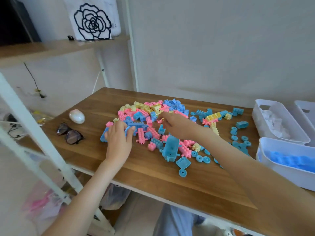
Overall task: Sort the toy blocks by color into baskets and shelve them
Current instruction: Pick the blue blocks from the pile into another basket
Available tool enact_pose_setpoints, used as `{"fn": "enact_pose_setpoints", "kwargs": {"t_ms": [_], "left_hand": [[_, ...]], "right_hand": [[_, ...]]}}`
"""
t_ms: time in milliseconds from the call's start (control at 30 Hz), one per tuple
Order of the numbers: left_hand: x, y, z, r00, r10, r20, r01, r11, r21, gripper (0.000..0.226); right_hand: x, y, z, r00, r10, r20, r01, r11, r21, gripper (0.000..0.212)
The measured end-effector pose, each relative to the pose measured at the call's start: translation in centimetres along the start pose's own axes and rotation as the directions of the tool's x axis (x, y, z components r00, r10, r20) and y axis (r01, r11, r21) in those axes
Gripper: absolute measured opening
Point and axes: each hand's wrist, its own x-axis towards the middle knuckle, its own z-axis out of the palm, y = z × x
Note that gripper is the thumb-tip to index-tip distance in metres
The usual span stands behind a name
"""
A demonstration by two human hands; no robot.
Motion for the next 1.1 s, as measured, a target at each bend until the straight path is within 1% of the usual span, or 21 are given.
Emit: {"fn": "enact_pose_setpoints", "kwargs": {"t_ms": [100, 167, 233, 300, 367, 500, 567, 633, 700, 767, 833, 933, 1000, 1067, 1100], "left_hand": [[-0.2, -2.5, -0.7, 0.992, -0.100, -0.073, 0.105, 0.992, 0.066, 0.019], [0.1, -3.4, -1.1, 0.975, -0.184, -0.127, 0.192, 0.980, 0.052, 0.016], [0.5, -3.8, -1.5, 0.955, -0.258, -0.147, 0.251, 0.966, -0.063, 0.012], [0.7, -3.9, -2.0, 0.934, -0.328, -0.139, 0.298, 0.933, -0.200, 0.010], [0.8, -3.9, -2.2, 0.920, -0.367, -0.139, 0.332, 0.916, -0.225, 0.010], [1.1, -4.5, -1.9, 0.901, -0.428, -0.071, 0.412, 0.895, -0.171, 0.019], [1.4, -4.8, -1.7, 0.872, -0.489, -0.010, 0.483, 0.865, -0.140, 0.026], [1.5, -4.9, -1.5, 0.858, -0.511, 0.059, 0.514, 0.853, -0.095, 0.029], [1.4, -4.8, -1.2, 0.870, -0.479, 0.119, 0.483, 0.875, -0.009, 0.028], [1.2, -4.8, -1.0, 0.892, -0.427, 0.149, 0.420, 0.904, 0.077, 0.030], [1.2, -4.9, -1.0, 0.905, -0.393, 0.165, 0.377, 0.919, 0.117, 0.025], [1.1, -4.9, -1.0, 0.908, -0.368, 0.200, 0.344, 0.928, 0.143, 0.026], [1.0, -4.8, -0.8, 0.931, -0.296, 0.215, 0.251, 0.945, 0.212, 0.034], [0.8, -4.8, -0.5, 0.947, -0.214, 0.242, 0.133, 0.941, 0.311, 0.051], [0.8, -4.8, -0.4, 0.946, -0.199, 0.257, 0.103, 0.933, 0.344, 0.060]], "right_hand": [[1.0, -1.2, 0.4, 0.999, -0.032, 0.034, 0.034, 0.997, -0.070, 0.042], [1.8, -2.2, 0.7, 0.997, -0.036, 0.066, 0.041, 0.997, -0.071, 0.041], [2.3, -2.8, 1.0, 0.989, -0.010, 0.147, 0.026, 0.994, -0.109, 0.036], [2.7, -3.1, 1.5, 0.968, 0.042, 0.249, 0.002, 0.985, -0.175, 0.038], [2.9, -3.0, 1.9, 0.954, 0.084, 0.288, -0.023, 0.978, -0.210, 0.044], [3.4, -2.6, 2.1, 0.955, 0.092, 0.283, -0.043, 0.984, -0.175, 0.045], [3.7, -2.5, 2.1, 0.965, 0.087, 0.247, -0.052, 0.988, -0.144, 0.042], [4.2, -2.5, 2.3, 0.977, 0.073, 0.200, -0.050, 0.992, -0.119, 0.036], [4.6, -2.5, 2.6, 0.980, 0.066, 0.189, -0.042, 0.991, -0.131, 0.031], [5.1, -2.5, 2.8, 0.979, 0.072, 0.192, -0.042, 0.987, -0.157, 0.025], [5.3, -2.6, 2.9, 0.977, 0.080, 0.198, -0.045, 0.983, -0.176, 0.021], [5.3, -2.8, 3.0, 0.974, 0.082, 0.209, -0.044, 0.983, -0.181, 0.024], [5.2, -2.9, 3.3, 0.975, 0.085, 0.207, -0.047, 0.982, -0.183, 0.026], [5.2, -3.0, 3.6, 0.977, 0.098, 0.188, -0.057, 0.975, -0.213, 0.027], [5.3, -3.0, 3.7, 0.981, 0.099, 0.166, -0.059, 0.971, -0.232, 0.027]]}}
